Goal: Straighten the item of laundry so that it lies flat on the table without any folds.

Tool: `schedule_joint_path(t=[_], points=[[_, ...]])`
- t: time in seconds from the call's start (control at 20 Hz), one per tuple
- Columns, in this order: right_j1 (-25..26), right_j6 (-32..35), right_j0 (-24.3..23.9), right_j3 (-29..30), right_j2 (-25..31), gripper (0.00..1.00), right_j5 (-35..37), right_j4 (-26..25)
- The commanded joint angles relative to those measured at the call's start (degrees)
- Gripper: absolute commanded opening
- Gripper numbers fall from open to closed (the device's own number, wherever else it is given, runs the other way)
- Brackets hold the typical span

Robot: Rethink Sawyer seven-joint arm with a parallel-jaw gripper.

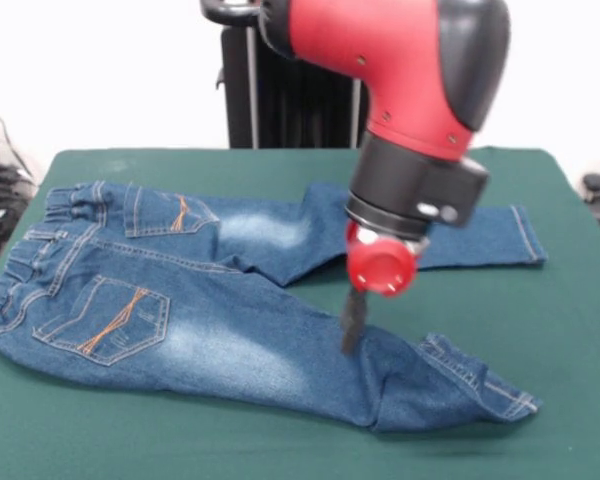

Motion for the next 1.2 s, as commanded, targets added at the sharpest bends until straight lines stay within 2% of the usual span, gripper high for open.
schedule_joint_path(t=[0.05, 0.35, 0.85, 1.2], points=[[-6.2, -2.9, -3.5, 15.5, 12.6, 1.00, -2.5, -7.6], [-3.0, 0.9, -3.2, 11.7, 12.2, 1.00, -4.0, -9.0], [4.2, 7.8, 3.5, 0.9, 5.3, 1.00, 1.0, -1.1], [4.3, 7.5, 4.7, -0.6, 3.7, 1.00, 3.7, 1.2]])
